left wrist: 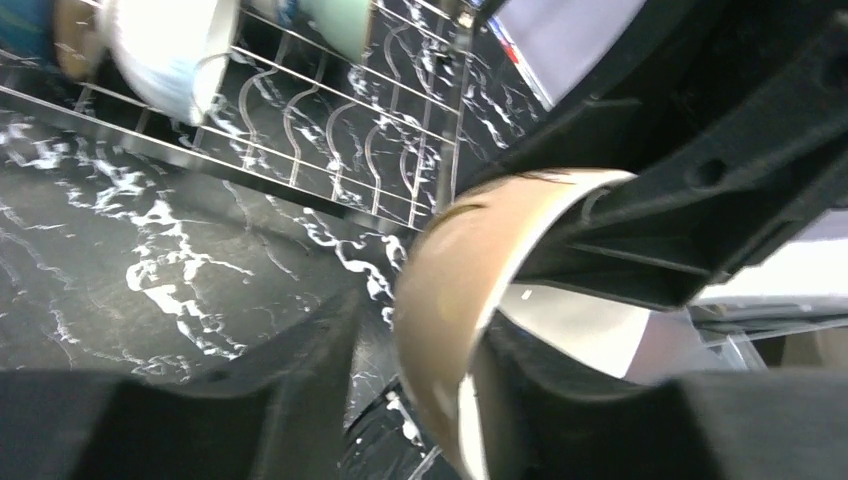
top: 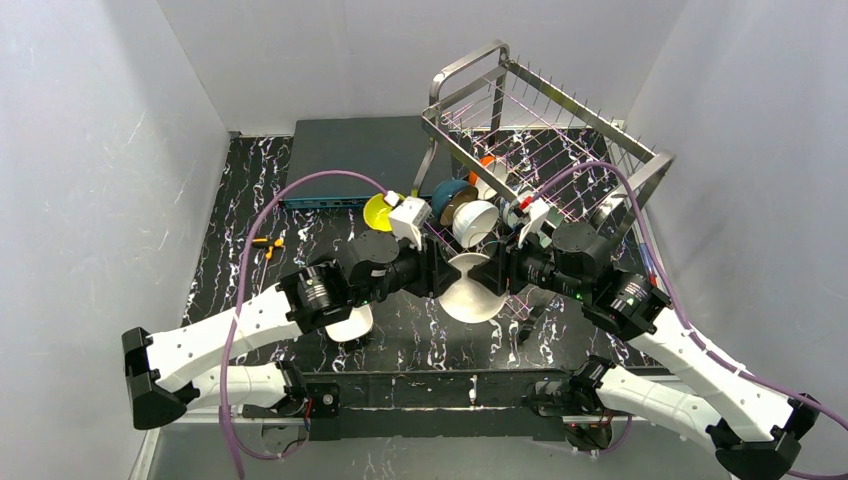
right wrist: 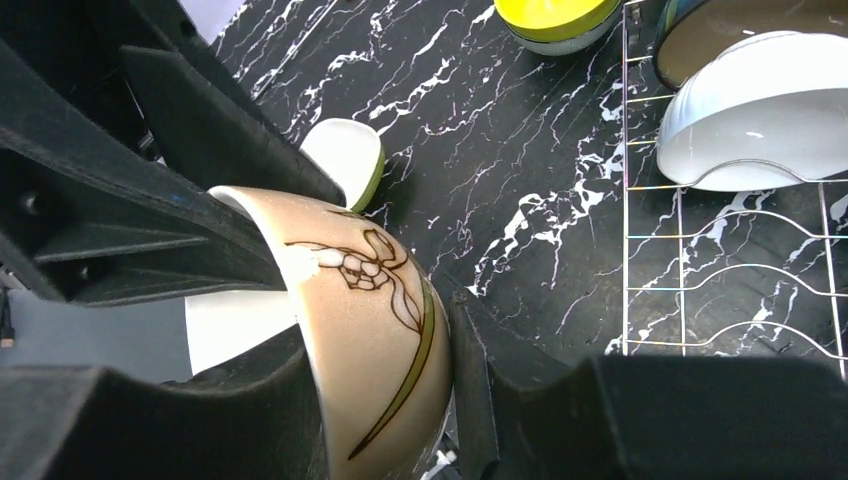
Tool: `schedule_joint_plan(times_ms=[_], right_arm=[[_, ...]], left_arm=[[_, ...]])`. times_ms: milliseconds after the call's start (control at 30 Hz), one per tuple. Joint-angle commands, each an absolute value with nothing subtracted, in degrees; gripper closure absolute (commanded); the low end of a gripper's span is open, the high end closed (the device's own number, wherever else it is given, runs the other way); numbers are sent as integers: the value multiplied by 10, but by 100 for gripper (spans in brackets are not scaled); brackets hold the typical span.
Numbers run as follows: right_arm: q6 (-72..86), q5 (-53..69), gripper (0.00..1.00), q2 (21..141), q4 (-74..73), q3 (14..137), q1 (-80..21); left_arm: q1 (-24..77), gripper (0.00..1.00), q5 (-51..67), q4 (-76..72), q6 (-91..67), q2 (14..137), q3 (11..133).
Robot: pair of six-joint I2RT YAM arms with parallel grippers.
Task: Load the bowls into the dish rack
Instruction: Pick up the bowl from the center of the board.
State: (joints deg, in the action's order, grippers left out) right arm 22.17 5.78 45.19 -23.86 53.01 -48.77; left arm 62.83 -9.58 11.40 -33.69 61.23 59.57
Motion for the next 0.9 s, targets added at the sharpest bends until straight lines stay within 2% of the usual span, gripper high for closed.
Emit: schedule_joint_plan(times_ms=[0, 67, 100, 167, 200, 233, 300, 367, 500, 600, 700, 767, 867], right_arm=[[228, 71, 99, 442, -174, 548, -489], [229, 65, 99, 443, -178, 550, -489], [228, 61, 99, 443, -180, 551, -489], [228, 53, 95, 443, -186, 551, -489], [229, 51, 83, 444, -190, 551, -489], [228, 48, 65, 447, -195, 553, -489], [226, 47, 43, 451, -203, 557, -489], [222, 48, 29, 458, -211, 562, -489], [219, 43, 15, 468, -222, 571, -489], [216, 44, 12, 473, -224, 572, -489], [214, 47, 15, 480, -225, 573, -489], [214, 56, 22, 486, -224, 573, -489], [214, 71, 36, 492, -218, 572, -488]], left_arm=[[626, 71, -65, 93, -339, 627, 598], [626, 96, -74, 106, -342, 629, 605], [627, 100, -85, 114, -342, 627, 608], [626, 100, -107, 125, -341, 617, 609], [626, 100, -119, 127, -338, 609, 609], [626, 100, -136, 132, -334, 600, 610], [626, 100, -163, 148, -327, 589, 617], [626, 100, -184, 160, -318, 578, 624], [627, 100, -211, 172, -302, 563, 632], [626, 100, -220, 185, -295, 561, 644], [626, 100, -217, 179, -295, 559, 648], [627, 100, -210, 170, -295, 559, 649], [626, 100, -195, 146, -295, 561, 648]])
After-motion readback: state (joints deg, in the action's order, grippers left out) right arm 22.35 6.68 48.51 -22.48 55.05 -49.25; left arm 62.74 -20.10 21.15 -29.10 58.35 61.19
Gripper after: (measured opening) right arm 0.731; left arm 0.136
